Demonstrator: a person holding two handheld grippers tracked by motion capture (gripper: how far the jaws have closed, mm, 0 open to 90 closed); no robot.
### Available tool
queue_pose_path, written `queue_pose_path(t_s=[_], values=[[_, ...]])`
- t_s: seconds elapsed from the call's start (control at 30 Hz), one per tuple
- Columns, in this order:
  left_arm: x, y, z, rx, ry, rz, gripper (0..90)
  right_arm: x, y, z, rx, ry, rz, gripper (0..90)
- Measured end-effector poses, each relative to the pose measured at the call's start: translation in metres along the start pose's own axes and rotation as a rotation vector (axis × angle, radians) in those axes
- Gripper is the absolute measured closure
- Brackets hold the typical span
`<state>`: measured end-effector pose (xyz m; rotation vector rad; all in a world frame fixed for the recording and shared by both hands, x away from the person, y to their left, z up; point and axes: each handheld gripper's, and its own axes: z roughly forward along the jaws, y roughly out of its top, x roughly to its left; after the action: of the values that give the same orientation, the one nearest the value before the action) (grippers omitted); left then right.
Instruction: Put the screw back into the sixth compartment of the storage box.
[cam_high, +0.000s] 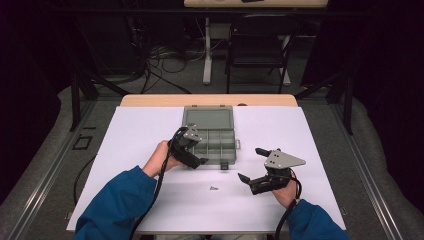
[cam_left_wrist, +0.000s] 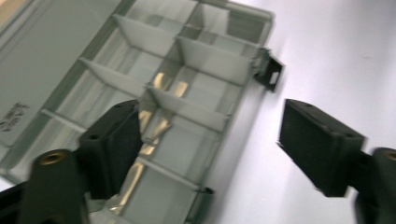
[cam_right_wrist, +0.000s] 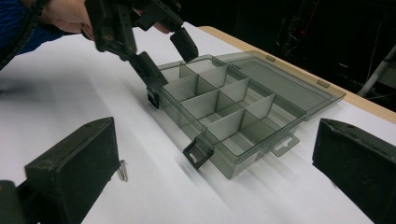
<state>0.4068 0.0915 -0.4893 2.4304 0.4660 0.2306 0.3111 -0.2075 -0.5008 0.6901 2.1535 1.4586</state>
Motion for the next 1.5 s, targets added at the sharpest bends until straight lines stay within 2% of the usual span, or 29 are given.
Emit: queue_pose_path(t_s=[0.4, 0.43, 0.47, 0.6, 0.97, 1.07, 1.13, 1.27, 1.37, 1.43, 1.5], values=[[-0.032, 0.006, -0.001, -0.003, -0.036, 0.076, 9.0, 0.002, 0.002, -0.001, -0.006, -0.003, -0.010, 0.0], [-0.037, 0.005, 0.002, 0.010, -0.041, 0.092, 7.4, 0.002, 0.001, -0.001, -0.008, -0.007, -0.007, 0.0], [-0.039, 0.004, 0.003, 0.012, -0.047, 0.091, 6.8, 0.001, 0.001, -0.001, -0.009, -0.007, -0.005, 0.0], [-0.044, 0.002, 0.009, 0.029, -0.059, 0.102, 5.3, 0.000, 0.001, -0.001, -0.006, -0.006, -0.002, 0.0], [-0.057, 0.005, 0.017, 0.033, -0.094, 0.139, 0.7, 0.001, 0.001, 0.000, -0.004, -0.008, -0.003, 0.0], [-0.059, 0.006, 0.019, 0.042, -0.098, 0.136, 0.1, 0.001, 0.000, 0.000, 0.002, -0.005, -0.006, 0.0], [-0.063, 0.007, 0.021, 0.043, -0.094, 0.153, 0.1, 0.002, 0.001, 0.000, 0.004, -0.007, -0.008, 0.0], [-0.063, 0.005, 0.027, 0.065, -0.100, 0.164, 3.6, 0.002, 0.000, 0.001, 0.002, -0.003, -0.009, 0.0], [-0.061, 0.002, 0.033, 0.079, -0.111, 0.158, 16.6, 0.001, 0.000, 0.000, 0.001, 0.000, -0.007, 0.0], [-0.061, 0.000, 0.037, 0.096, -0.124, 0.168, 20.9, 0.001, 0.000, 0.000, 0.000, 0.000, -0.008, 0.0], [-0.062, 0.000, 0.039, 0.096, -0.125, 0.167, 31.3, 0.001, 0.000, 0.000, 0.005, -0.004, -0.008, 0.0]])
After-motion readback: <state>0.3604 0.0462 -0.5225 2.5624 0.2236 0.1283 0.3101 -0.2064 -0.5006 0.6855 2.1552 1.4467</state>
